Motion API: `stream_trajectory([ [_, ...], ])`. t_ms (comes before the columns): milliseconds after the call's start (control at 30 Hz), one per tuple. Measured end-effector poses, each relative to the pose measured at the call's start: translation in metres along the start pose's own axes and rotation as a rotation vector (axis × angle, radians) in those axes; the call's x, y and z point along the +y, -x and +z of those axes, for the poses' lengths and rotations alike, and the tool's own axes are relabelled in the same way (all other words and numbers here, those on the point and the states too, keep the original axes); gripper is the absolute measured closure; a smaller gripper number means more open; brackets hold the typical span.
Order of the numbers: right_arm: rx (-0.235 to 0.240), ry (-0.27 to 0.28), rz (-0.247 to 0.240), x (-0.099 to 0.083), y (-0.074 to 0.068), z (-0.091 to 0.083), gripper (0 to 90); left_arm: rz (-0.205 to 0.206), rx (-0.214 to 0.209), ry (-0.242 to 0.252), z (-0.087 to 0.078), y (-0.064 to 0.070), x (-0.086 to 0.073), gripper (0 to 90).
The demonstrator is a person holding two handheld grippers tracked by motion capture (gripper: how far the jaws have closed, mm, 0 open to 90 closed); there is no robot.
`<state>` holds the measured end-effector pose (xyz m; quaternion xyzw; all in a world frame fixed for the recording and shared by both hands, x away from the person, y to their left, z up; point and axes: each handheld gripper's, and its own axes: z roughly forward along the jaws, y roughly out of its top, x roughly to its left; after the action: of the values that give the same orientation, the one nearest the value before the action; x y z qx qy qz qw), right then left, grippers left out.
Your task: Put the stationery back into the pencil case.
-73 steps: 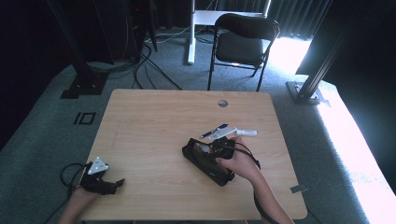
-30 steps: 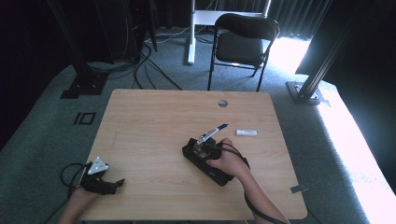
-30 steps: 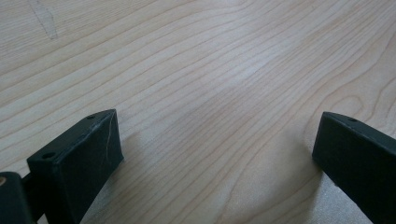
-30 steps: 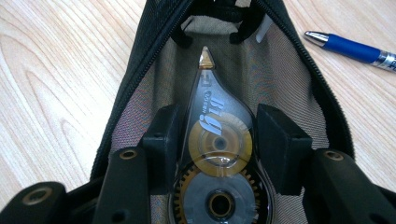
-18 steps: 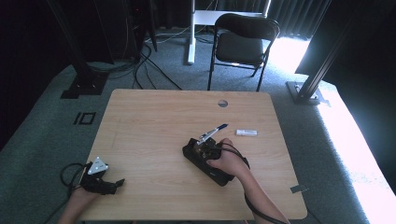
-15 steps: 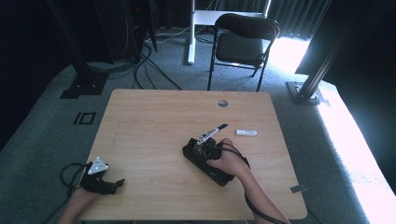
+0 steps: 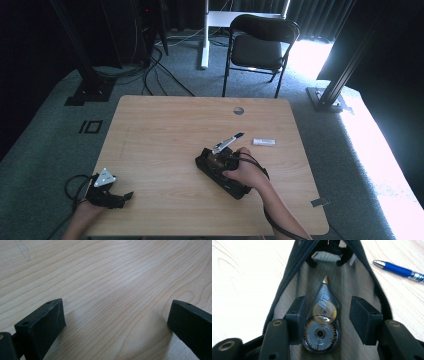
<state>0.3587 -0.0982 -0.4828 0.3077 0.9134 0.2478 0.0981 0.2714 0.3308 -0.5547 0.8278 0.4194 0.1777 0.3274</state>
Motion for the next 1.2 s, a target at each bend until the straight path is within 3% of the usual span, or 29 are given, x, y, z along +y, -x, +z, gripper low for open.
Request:
stream_trajectory([
  [400,-0.012,0.131,0.027,0.002,0.011,-0.031,48.3,0.000,0.000,0.000,0.000,0.000,0.000,1.6],
  [467,-0.035,0.171,0.050,-0.001,0.020,-0.039,48.5,0.000,0.000,0.000,0.000,0.000,0.000,1.5],
  [667,-0.063,0.196,0.085,-0.009,0.034,-0.047,48.7,0.000,0.000,0.000,0.000,0.000,0.000,1.5],
  [1067,-0.130,0.216,0.160,-0.035,0.080,-0.049,48.0,0.000,0.000,0.000,0.000,0.000,0.000,1.6],
  [1100,-0.144,0.218,0.167,-0.040,0.090,-0.048,48.1,0.000,0.000,0.000,0.000,0.000,0.000,1.6],
  [1167,-0.126,0.230,0.188,-0.045,0.100,-0.048,48.0,0.000,0.000,0.000,0.000,0.000,0.000,1.6],
  [1200,-0.144,0.226,0.185,-0.048,0.105,-0.047,48.0,0.000,0.000,0.000,0.000,0.000,0.000,1.6],
])
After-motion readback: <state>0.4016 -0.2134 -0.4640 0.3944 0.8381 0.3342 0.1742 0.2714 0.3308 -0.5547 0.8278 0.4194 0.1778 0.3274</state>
